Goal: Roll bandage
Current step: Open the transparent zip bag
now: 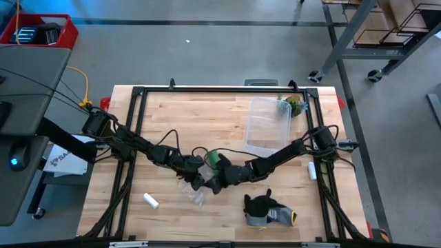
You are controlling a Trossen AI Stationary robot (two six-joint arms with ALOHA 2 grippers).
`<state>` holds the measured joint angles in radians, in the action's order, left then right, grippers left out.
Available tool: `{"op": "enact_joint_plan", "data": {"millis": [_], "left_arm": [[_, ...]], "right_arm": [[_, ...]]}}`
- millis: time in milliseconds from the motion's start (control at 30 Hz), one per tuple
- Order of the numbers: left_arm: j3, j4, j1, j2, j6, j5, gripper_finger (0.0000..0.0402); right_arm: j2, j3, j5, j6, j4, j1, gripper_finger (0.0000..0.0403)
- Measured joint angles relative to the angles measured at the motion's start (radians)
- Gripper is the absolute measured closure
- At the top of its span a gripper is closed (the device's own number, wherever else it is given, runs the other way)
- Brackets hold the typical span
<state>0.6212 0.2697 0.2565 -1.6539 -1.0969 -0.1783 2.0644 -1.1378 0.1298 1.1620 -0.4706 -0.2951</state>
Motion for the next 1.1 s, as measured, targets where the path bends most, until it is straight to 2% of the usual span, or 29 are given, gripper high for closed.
{"op": "enact_joint_plan", "data": {"millis": [267, 800, 933, 1100], "left_arm": [[0.000, 0.150, 0.000, 0.000, 0.003, -0.049, 0.0401], [-0.001, 0.149, -0.015, 0.000, 0.001, -0.029, 0.0401], [-0.001, 0.141, -0.022, 0.000, 0.001, -0.039, 0.0401], [-0.001, 0.138, -0.019, 0.000, 0.045, -0.064, 0.0401]], "right_arm": [[0.000, 0.000, -0.001, -0.249, -0.073, 0.000, 0.0269], [0.000, 0.000, -0.004, -0.253, 0.015, 0.002, 0.0272], [0.000, 0.000, -0.029, -0.273, -0.001, 0.002, 0.0295], [0.000, 0.000, -0.056, -0.273, -0.006, 0.002, 0.0361]]}}
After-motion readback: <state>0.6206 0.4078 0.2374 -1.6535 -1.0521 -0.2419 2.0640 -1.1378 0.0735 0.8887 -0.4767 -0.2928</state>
